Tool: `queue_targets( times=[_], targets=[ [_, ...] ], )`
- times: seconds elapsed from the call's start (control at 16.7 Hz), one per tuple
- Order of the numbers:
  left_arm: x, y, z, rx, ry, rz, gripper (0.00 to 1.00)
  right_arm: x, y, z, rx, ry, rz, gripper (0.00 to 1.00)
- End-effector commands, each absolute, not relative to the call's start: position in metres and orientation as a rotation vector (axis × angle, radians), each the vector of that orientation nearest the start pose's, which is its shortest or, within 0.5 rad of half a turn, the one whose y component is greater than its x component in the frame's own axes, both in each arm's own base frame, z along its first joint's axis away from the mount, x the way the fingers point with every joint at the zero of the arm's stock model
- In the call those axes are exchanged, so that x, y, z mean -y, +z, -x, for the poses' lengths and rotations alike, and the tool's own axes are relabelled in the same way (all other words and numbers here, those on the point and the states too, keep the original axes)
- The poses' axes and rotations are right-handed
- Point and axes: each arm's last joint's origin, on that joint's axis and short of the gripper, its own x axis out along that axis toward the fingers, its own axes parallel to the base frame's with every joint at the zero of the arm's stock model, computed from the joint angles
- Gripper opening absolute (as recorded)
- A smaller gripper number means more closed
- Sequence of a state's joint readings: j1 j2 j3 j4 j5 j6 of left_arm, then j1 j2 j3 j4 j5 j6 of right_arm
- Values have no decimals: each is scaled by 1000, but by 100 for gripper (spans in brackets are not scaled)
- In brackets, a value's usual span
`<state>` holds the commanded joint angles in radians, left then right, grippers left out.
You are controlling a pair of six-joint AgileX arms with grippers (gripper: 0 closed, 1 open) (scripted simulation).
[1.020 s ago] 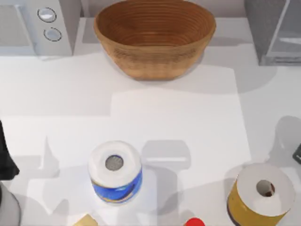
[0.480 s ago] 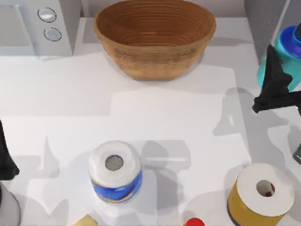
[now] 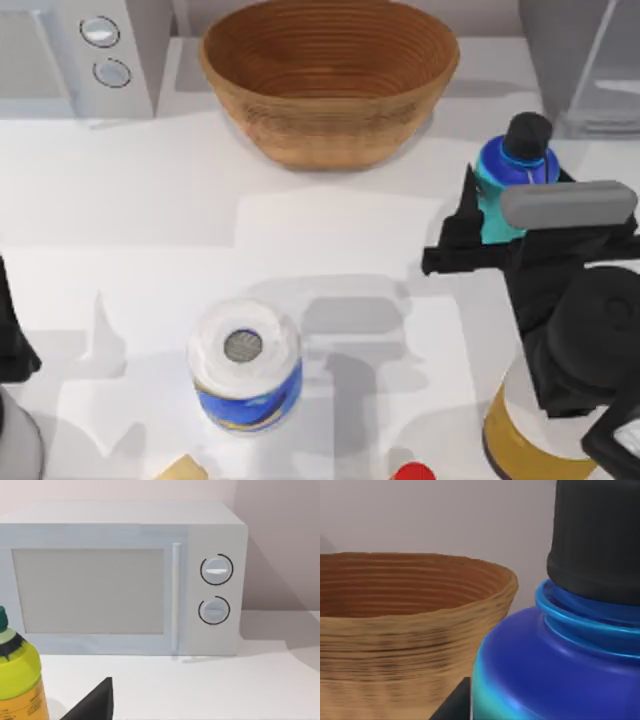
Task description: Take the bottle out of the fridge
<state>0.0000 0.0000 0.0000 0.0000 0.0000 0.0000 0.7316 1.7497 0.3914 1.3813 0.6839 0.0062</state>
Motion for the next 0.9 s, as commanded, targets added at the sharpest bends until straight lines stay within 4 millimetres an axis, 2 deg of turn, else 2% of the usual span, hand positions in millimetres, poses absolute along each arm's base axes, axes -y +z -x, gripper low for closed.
queue_targets(
  times=[0.18, 0.3, 0.66, 0.9],
  targets=[
    [1, 160, -106, 0, 0, 0, 100, -178, 116, -217, 12, 14, -5, 0],
    [1, 160, -106, 0, 0, 0, 100, -180, 110, -217, 4, -1, 0, 0],
    [1, 160, -106, 0, 0, 0, 100, -179, 110, -217, 3, -3, 0, 0],
    [1, 160, -106, 0, 0, 0, 100, -185, 126, -239, 100, 40, -65, 0]
  ],
)
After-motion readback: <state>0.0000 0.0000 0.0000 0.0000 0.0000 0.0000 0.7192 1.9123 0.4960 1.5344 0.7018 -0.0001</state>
